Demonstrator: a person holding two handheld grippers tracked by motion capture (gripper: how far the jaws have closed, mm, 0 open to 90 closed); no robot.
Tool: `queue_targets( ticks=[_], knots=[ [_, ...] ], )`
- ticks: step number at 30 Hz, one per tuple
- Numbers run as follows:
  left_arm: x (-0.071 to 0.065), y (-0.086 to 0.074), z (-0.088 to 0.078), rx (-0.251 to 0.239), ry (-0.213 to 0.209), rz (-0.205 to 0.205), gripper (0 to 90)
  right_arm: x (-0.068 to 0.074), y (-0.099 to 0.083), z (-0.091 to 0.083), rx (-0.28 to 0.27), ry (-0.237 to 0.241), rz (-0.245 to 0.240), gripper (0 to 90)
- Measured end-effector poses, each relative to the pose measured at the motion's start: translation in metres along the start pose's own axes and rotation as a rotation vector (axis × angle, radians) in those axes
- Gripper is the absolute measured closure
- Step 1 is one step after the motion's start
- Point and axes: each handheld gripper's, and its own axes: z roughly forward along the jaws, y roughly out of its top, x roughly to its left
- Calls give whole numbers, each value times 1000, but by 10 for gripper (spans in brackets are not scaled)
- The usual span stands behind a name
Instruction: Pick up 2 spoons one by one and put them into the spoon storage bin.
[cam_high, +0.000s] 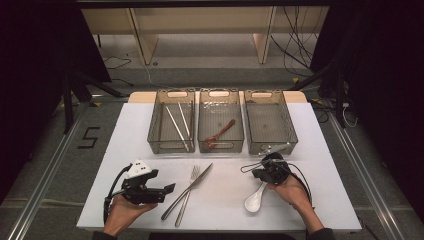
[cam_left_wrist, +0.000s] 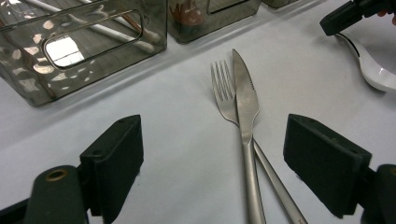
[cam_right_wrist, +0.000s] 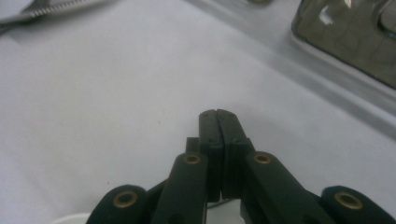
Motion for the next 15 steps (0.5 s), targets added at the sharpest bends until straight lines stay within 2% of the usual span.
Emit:
queue_targets(
  ticks=[6,8,15],
  knots=[
    [1,-1,0,1,0,-2,196,0,-12,0,35,-16,-7,900],
    [0,-1,1,0,0,-8,196,-1,-16,-1,23,-10,4,900],
    [1,-1,0,-3,4,-2,196,-1,-24,-8,38,-26,6,900]
  ],
)
